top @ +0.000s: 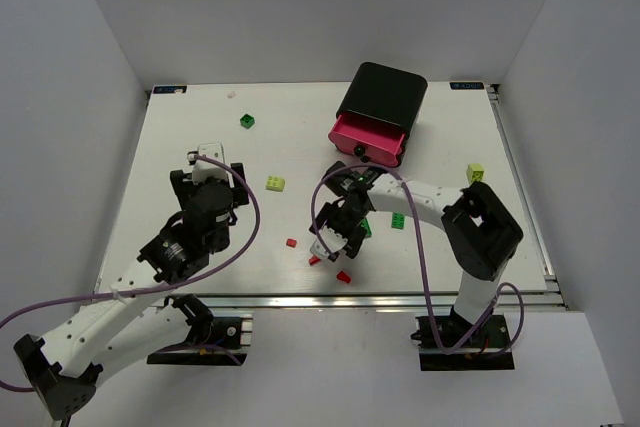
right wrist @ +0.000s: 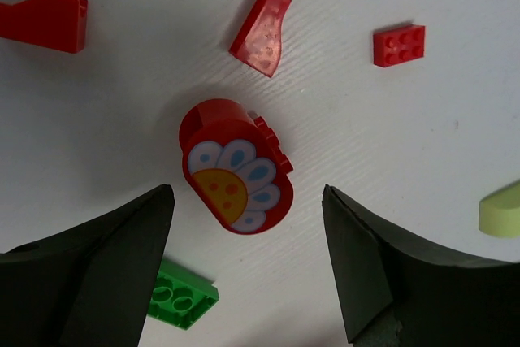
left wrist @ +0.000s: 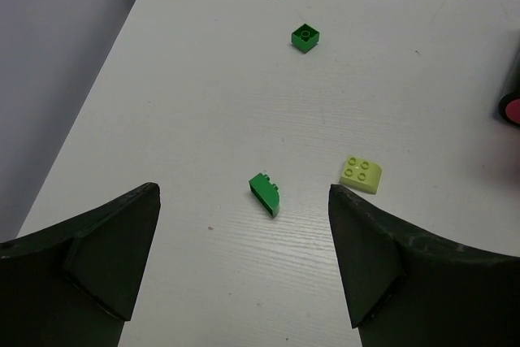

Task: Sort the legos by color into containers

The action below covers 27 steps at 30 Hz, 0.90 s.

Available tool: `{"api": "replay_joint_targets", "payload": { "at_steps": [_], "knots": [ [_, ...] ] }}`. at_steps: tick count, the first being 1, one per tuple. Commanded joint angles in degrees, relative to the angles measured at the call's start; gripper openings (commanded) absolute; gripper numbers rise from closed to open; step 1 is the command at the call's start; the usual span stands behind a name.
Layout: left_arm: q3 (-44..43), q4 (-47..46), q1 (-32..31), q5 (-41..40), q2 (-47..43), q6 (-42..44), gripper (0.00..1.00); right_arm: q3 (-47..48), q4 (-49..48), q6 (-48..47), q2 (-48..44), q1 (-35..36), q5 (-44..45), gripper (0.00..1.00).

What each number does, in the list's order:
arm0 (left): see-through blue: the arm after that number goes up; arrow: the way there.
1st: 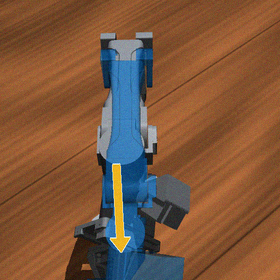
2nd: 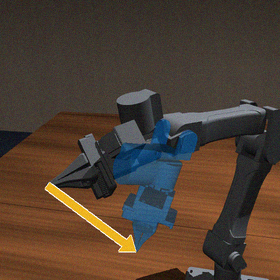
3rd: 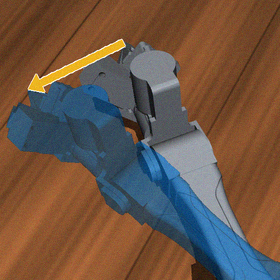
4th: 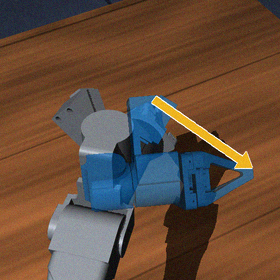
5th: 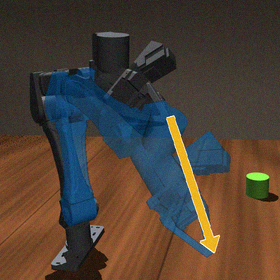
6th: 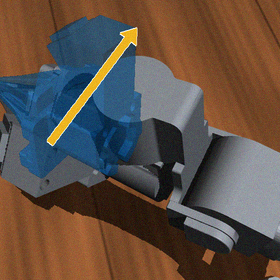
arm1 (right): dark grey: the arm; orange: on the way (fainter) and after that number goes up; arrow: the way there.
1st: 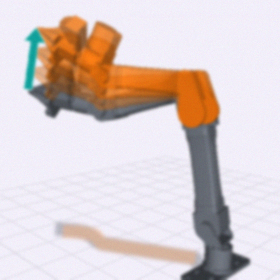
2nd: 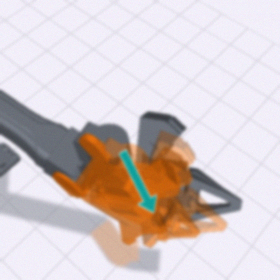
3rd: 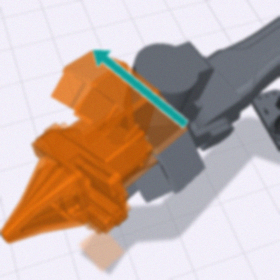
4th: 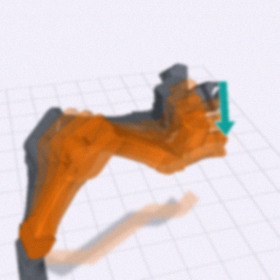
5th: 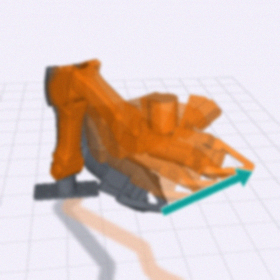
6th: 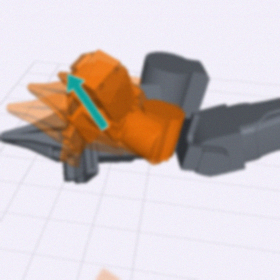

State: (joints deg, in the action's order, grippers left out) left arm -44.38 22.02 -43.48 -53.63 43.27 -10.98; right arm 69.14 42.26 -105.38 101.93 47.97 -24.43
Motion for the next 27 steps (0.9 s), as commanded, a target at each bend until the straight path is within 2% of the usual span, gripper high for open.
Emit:
{"api": "replay_joint_targets", "payload": {
  "at_steps": [1,10,13,16,17,18,23,26,27],
  "knots": [
    [0.61,-0.93,0.24,-1.04,-1.08,0.43,0.94,2.92,1.16,-2.81,1.95,1.52,3.58,0.78],
    [0.70,-1.10,0.24,-1.04,-1.78,0.52,0.94,3.72,1.95,-3.51,4.15,3.45,5.44,0.70],
    [0.79,-1.02,0.24,-0.95,-2.04,0.44,0.94,3.54,2.21,-3.43,4.59,4.15,6.14,0.63],
    [0.79,-1.19,0.24,-1.13,-2.22,0.52,0.94,3.72,3.09,-2.73,5.12,4.51,6.76,0.44],
    [0.79,-1.19,0.24,-1.04,-2.31,0.52,0.94,3.72,3.35,-2.20,5.21,4.51,6.76,0.30],
    [0.87,-1.19,0.24,-1.04,-2.48,0.52,0.95,3.72,3.35,-1.93,5.12,4.59,6.85,0.25],
    [0.96,-1.54,0.24,0.36,-3.10,0.52,0.95,3.36,1.25,2.10,3.98,4.59,6.85,0.13],
    [1.84,-3.12,0.24,3.69,-5.54,1.31,0.93,6.43,-2.87,13.50,2.31,4.16,4.83,0.06],
    [2.19,-3.82,0.24,4.57,-6.26,1.92,0.92,7.57,-4.19,22.15,1.70,3.98,4.48,0.03]
  ]
}}
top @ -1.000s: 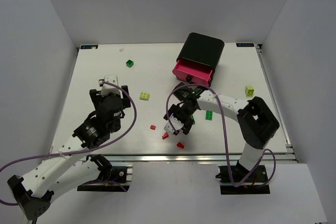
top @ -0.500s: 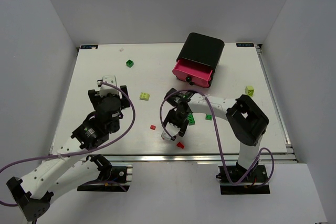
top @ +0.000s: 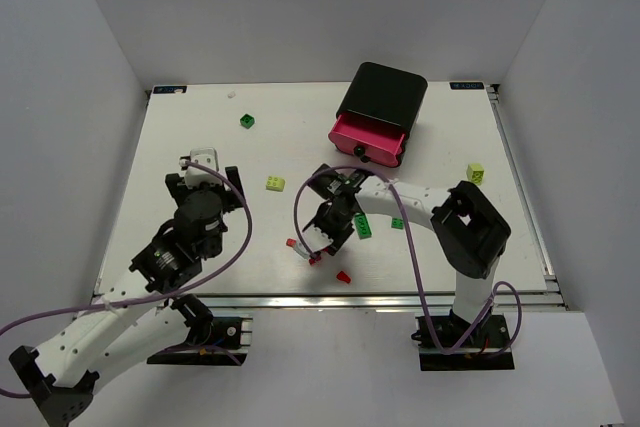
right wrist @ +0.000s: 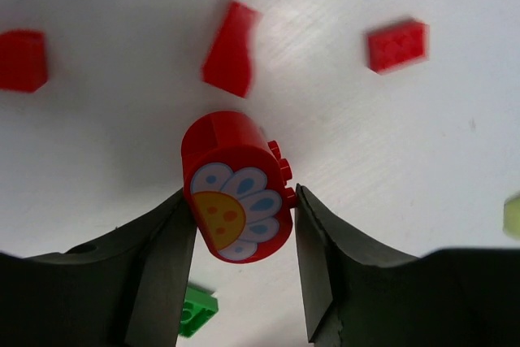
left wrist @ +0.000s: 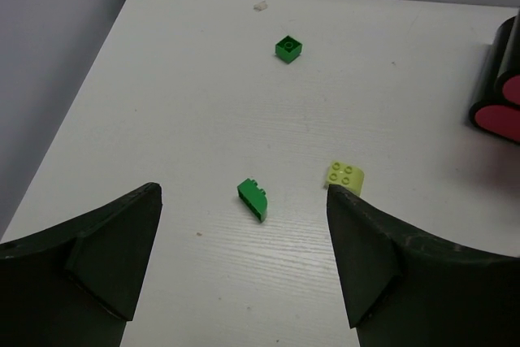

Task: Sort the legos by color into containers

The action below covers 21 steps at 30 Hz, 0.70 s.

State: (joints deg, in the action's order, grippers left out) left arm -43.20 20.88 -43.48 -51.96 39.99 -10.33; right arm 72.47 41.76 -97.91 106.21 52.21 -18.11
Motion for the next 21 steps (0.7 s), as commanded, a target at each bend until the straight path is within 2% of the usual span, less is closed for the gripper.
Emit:
{"api": "replay_joint_targets", "payload": {
  "at_steps": [1,3,6,12,17,21],
  "knots": [
    [1.62,-3.56,0.24,3.62,-3.86,1.36,0.91,5.31,-4.75,18.77,-3.72,-0.44,-2.28,0.00],
    [1.89,-4.10,0.24,5.46,-6.14,1.45,0.83,8.47,-6.51,25.63,-5.31,-1.40,-2.98,0.00],
    [3.03,-6.02,0.24,8.62,-8.86,2.15,0.80,10.67,-9.24,40.99,-9.17,-2.36,-3.86,0.00],
    [3.47,-6.82,0.24,14.68,-10.19,2.77,0.84,21.29,-8.71,64.65,-10.59,-5.79,7.36,0.00],
    [3.47,-7.17,0.24,18.82,-8.79,3.21,0.89,24.38,-7.40,72.76,-11.91,-14.05,8.79,0.00],
    [2.95,-6.82,0.24,22.95,-6.33,3.56,0.91,28.42,-4.41,72.42,-9.55,-18.98,9.84,0.00]
  ]
}}
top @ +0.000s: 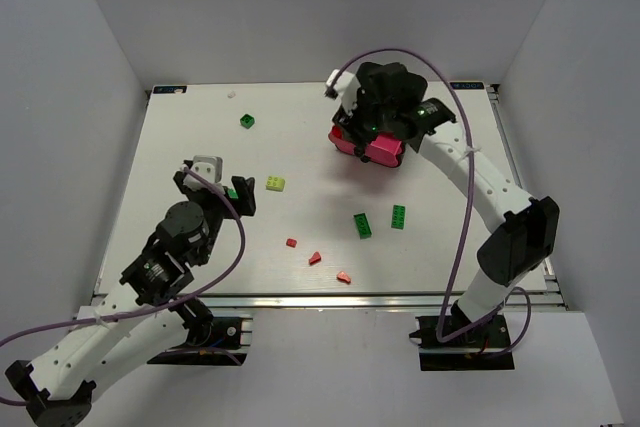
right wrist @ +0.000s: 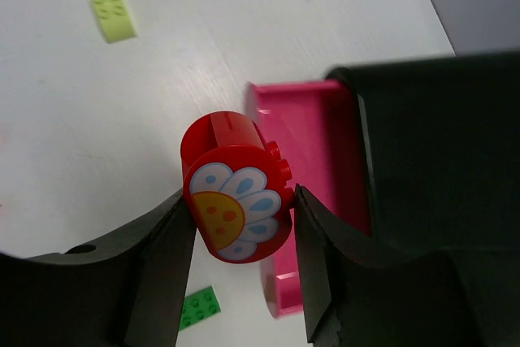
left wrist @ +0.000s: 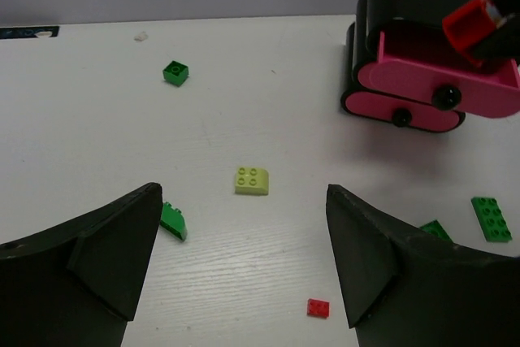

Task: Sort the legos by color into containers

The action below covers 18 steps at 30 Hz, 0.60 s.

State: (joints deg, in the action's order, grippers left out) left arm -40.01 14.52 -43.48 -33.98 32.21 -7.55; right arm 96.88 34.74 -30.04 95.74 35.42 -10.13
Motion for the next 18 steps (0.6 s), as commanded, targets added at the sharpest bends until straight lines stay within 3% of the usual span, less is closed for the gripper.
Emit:
{"api": "replay_joint_targets", "payload": {
  "at_steps": [1,14,17,18],
  "knots": [
    [-0.24,-0.46,0.24,5.58,2.24,0.70,0.91,4.63,3.66,4.12,1.46,-4.63,1.96,0.00],
    [-0.86,0.24,0.24,8.14,6.02,0.87,0.94,15.09,7.27,-6.34,12.18,-8.70,1.87,0.14],
    [-0.86,0.33,0.24,8.49,6.29,0.96,0.94,15.35,7.45,-6.70,13.76,-8.88,1.87,0.21],
    [-0.86,0.33,0.24,8.58,6.46,1.05,0.94,15.44,7.88,-6.87,14.03,-9.14,1.87,0.29]
  ]
}}
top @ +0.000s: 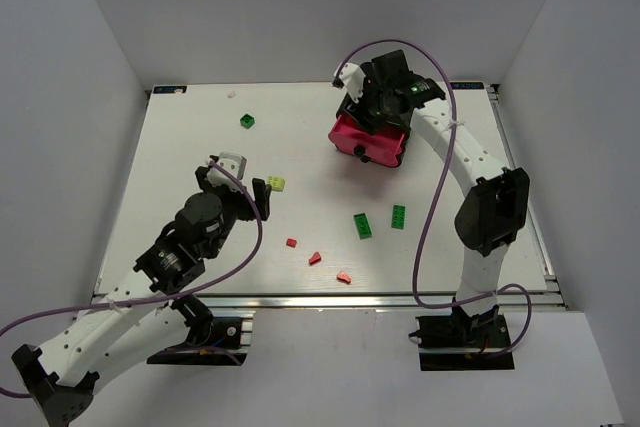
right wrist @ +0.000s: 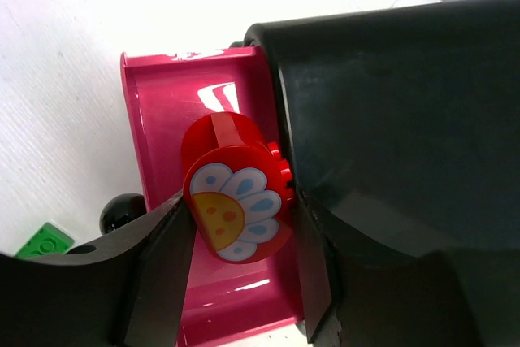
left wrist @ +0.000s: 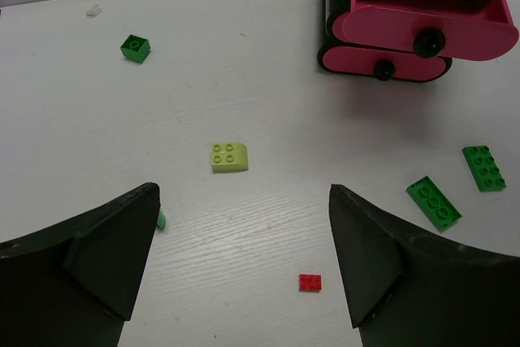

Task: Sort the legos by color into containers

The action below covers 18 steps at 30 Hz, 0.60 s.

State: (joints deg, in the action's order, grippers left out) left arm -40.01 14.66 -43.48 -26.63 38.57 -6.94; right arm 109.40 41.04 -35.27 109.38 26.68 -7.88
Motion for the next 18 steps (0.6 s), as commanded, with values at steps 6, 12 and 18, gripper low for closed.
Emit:
{"api": "replay_joint_targets", "payload": {
  "at_steps": [6,12,18],
  "knots": [
    [-1.04,0.37,0.24,2.81,0.98,0.52,0.95,3.44,2.56,-1.47,1.45,-0.14,-1.35,0.60],
    [-1.21,0.37,0.24,5.18,2.12,0.61,0.96,4.76,2.12,0.28,0.48,-0.13,-1.79,0.65],
    [-1.65,-0.15,-0.37,10.72,6.25,-1.67,0.80,4.68,-0.51,4.84,-3.90,-0.22,0.14,0.57]
  ]
}}
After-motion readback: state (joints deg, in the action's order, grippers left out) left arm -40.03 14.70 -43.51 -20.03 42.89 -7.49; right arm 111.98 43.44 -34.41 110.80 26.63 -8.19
